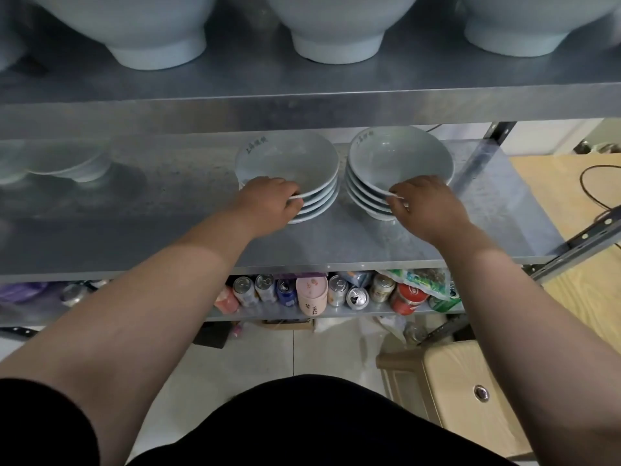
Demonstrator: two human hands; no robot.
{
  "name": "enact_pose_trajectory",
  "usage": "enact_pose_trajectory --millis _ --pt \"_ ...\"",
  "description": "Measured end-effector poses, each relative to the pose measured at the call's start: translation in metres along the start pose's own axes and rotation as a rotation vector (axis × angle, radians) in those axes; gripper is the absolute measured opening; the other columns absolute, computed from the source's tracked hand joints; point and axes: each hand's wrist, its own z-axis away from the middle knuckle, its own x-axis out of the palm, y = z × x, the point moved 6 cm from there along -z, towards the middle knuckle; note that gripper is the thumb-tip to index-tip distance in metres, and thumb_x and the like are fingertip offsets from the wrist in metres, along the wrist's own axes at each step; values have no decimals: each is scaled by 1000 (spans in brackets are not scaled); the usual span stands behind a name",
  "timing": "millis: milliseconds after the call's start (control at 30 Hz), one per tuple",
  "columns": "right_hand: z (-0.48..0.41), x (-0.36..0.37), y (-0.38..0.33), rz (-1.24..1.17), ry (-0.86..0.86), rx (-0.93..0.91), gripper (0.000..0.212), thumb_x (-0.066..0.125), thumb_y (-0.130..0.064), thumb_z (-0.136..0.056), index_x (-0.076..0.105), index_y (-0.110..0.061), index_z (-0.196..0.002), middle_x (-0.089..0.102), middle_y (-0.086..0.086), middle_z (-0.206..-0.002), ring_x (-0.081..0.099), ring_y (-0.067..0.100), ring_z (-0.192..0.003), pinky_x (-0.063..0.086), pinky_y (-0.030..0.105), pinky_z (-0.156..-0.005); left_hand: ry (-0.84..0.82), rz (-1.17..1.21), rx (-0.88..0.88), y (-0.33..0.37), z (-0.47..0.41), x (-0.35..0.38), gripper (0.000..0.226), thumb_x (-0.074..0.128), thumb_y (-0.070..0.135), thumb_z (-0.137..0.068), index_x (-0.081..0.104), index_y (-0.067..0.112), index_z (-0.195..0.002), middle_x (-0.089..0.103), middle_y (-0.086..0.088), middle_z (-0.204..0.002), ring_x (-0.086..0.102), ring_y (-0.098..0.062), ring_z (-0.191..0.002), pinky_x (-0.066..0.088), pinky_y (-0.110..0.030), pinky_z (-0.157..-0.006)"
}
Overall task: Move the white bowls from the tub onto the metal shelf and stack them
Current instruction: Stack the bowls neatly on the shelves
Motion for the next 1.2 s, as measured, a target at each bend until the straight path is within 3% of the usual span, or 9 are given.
enact_pose_trajectory --millis 100,167,267,367,500,633,933,1100,1200 --pt "19 -18 -31 -146 147 -14 39 57 -22 -90 62 -9 -127 64 13 -123 54 34 -119 45 44 -100 189 326 -42 -4 36 -20 39 53 29 -97 56 20 -135 57 0 -135 50 -17 -124 38 -28 -101" --pt "37 -23 -57 -333 166 31 37 61 -17 -91 62 -14 -127 63 6 -126 54 26 -119 43 34 -99 230 540 -123 -12 71 -24 39 55 27 -98 54 24 -137 55 8 -137 48 -6 -124 37 -26 -104" --pt "61 -13 -97 -718 5 220 31 61 -20 -93 65 -27 -123 62 -14 -125 56 5 -112 41 21 -94 183 847 -307 -27 123 -9 32 56 28 -97 56 36 -129 58 23 -129 53 3 -120 42 -27 -104" --pt "79 11 -142 -1002 -182 375 24 60 -20 -94 67 -34 -112 67 -20 -114 61 -3 -105 48 21 -91 220 997 -415 -46 170 6 28 57 19 -97 59 35 -120 63 21 -121 58 4 -113 47 -20 -93" --pt "93 38 -204 -1001 -294 404 19 61 -22 -92 69 -34 -105 70 -22 -104 63 -5 -99 49 21 -88 204 1076 -498 -76 228 20 25 58 27 -91 60 34 -115 64 14 -118 62 3 -100 49 -7 -67" --pt "95 60 -276 -972 -379 376 18 61 -21 -92 70 -31 -103 71 -20 -103 64 -3 -99 48 20 -86 198 1115 -518 -122 282 16 23 60 15 -94 60 30 -112 64 10 -116 60 6 -103 47 -5 -72" --pt "69 88 -439 -1000 -443 276 19 61 -13 -93 71 -26 -99 70 -16 -102 62 -7 -93 44 7 -77 237 1151 -672 -254 412 9 30 57 27 -84 62 30 -113 69 11 -113 62 -4 -108 47 -18 -89" --pt "59 110 -488 -1016 -527 246 18 60 -17 -92 70 -30 -98 69 -14 -103 64 6 -100 50 33 -92 288 1154 -732 -301 440 3 28 57 26 -85 61 28 -113 70 8 -112 64 -8 -108 48 -19 -89" --pt "48 121 -505 -993 -559 221 20 60 -16 -92 70 -33 -98 69 -19 -100 64 2 -97 52 34 -91 335 1143 -771 -332 439 -2 28 59 22 -88 60 26 -115 70 8 -112 65 -10 -108 49 -28 -92"
